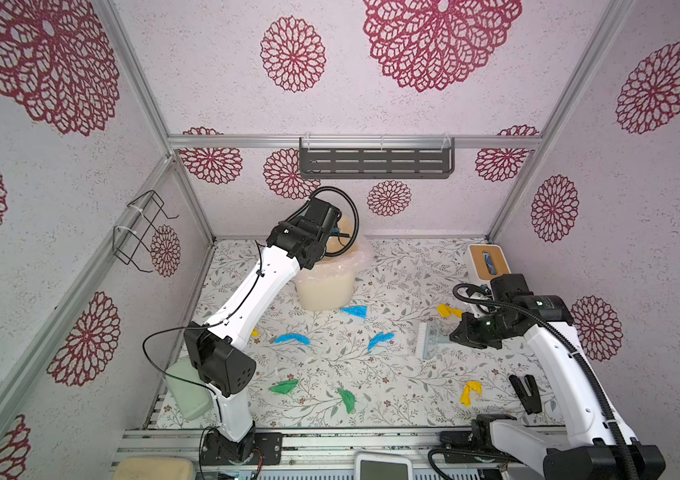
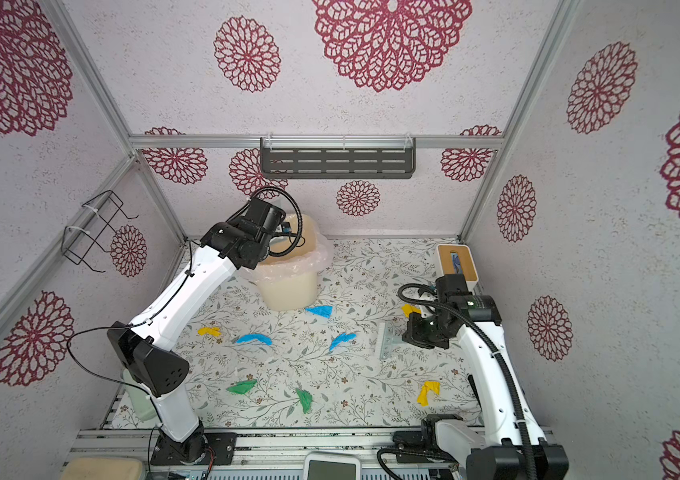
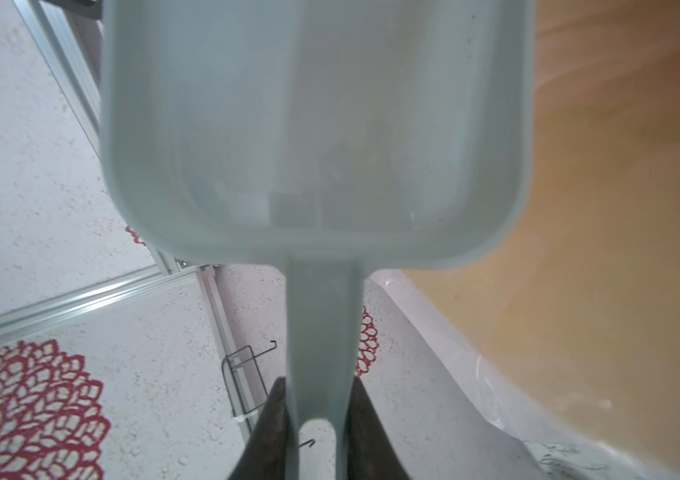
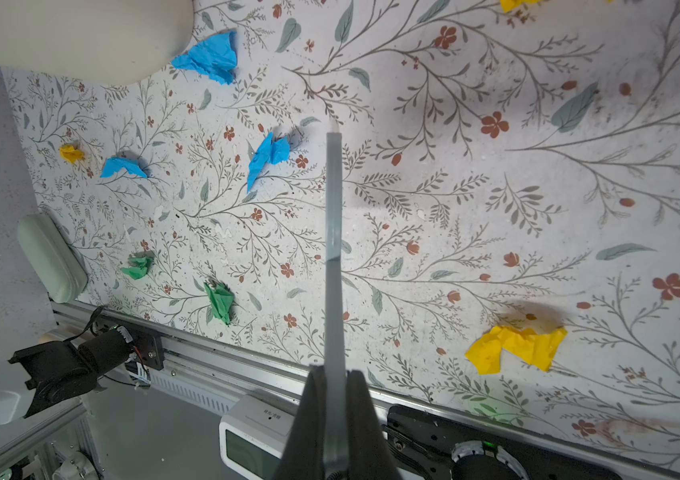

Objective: Sweep away the paper scraps from the table
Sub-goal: 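Lower the dustpan near the yellow scrap with the left while the right brings the brush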

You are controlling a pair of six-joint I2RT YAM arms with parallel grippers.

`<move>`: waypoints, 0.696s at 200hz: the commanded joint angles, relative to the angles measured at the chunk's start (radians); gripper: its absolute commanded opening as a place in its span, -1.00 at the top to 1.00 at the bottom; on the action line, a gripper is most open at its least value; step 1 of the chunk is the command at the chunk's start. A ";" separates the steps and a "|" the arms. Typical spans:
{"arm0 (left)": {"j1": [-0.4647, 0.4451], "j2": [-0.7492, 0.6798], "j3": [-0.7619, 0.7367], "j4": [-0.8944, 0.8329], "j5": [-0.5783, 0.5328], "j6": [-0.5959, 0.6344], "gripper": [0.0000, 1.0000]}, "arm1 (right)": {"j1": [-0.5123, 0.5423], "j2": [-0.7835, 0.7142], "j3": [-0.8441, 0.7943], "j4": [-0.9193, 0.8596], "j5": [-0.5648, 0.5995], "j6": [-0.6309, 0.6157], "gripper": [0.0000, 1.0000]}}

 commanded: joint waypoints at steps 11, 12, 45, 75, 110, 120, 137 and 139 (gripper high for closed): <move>-0.016 -0.057 0.070 -0.044 0.164 -0.192 1.00 | 0.001 -0.050 0.025 -0.035 0.099 0.034 1.00; -0.018 -0.058 0.069 -0.044 0.168 -0.197 1.00 | 0.001 -0.051 0.026 -0.036 0.102 0.036 1.00; -0.077 -0.103 0.033 -0.038 0.341 -0.308 1.00 | 0.025 -0.091 0.041 -0.085 0.236 0.101 1.00; -0.129 -0.167 -0.032 0.017 0.521 -0.394 1.00 | 0.099 -0.091 0.088 -0.158 0.410 0.172 1.00; -0.184 -0.212 -0.127 0.064 0.668 -0.502 1.00 | 0.194 -0.077 0.111 -0.256 0.610 0.288 1.00; -0.199 -0.219 -0.163 0.072 0.709 -0.530 1.00 | 0.202 -0.083 0.101 -0.268 0.626 0.313 1.00; -0.227 -0.230 -0.235 0.096 0.771 -0.572 1.00 | 0.208 -0.108 0.089 -0.274 0.626 0.354 1.00; -0.229 -0.231 -0.244 0.099 0.782 -0.575 1.00 | 0.208 -0.112 0.090 -0.273 0.623 0.357 1.00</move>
